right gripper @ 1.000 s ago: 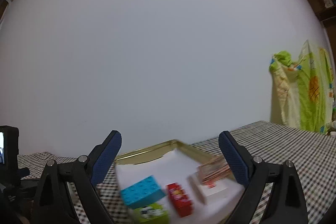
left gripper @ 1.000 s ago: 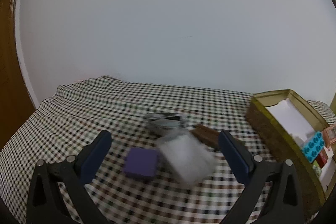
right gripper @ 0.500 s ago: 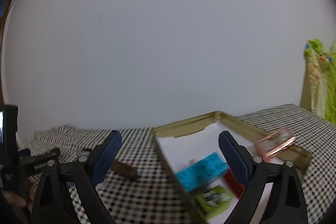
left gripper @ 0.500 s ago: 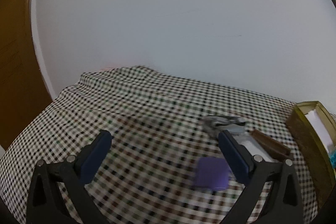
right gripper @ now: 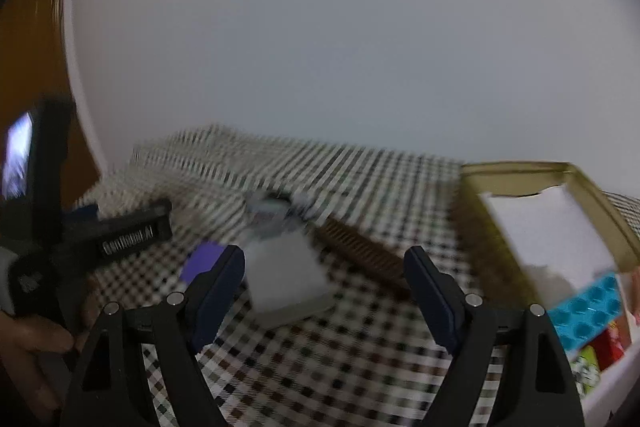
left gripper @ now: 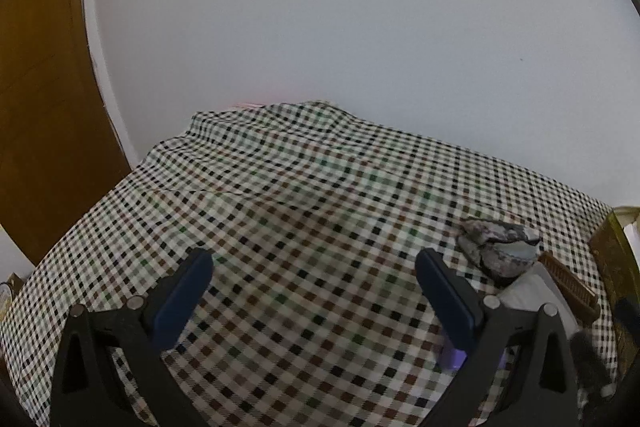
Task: Organize rigid objects
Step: 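Withdraw both tools from the tray back toward the remaining items, then grasp the clear plastic box with the right tool while the left tool grasps the purple cube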
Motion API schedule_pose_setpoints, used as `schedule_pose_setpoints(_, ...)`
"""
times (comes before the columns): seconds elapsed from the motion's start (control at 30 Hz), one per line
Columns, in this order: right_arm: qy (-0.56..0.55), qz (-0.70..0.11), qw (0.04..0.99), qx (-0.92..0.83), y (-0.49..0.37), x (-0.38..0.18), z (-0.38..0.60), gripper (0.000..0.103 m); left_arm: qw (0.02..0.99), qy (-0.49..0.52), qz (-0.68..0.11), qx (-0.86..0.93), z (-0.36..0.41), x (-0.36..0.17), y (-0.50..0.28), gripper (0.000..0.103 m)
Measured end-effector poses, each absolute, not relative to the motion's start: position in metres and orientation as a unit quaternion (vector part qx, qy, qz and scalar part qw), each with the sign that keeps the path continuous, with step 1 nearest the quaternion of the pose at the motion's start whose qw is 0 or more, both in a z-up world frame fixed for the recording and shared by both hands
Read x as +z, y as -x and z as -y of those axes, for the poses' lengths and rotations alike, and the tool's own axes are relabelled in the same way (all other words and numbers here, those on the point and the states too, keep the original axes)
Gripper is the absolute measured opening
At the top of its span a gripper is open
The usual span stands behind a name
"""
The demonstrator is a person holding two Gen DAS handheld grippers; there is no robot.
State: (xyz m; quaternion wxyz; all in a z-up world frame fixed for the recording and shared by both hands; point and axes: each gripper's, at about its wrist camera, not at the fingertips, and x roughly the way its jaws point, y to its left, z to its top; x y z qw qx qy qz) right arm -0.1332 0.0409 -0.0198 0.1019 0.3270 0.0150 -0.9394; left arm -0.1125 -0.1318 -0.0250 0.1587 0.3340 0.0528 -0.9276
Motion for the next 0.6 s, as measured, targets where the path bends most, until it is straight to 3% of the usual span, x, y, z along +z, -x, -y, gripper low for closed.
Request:
schedule_pose_setpoints(0.23,-0.416,-0.039,0.114,-0.902,0.16,-0.046,-0.022,0.07,0.153,-0.349,-0.082,-0.921,0.14,-0.028,0.115,0.102)
schedule_pose_setpoints(0.43,-0.424,-0.039,0.118,-0.897,0.169,-0.053,-0.02,0.06,0.146,-0.35,-0.066,-0.923,0.134,-0.029,0.117,0.102)
schedule_pose_setpoints(0.6,-0.42,0.008,0.137,-0.897,0.168,-0.05,-0.032,0.059,0.133,-0.349,-0.064,-0.925,0.132,-0.027,0.115,0.102)
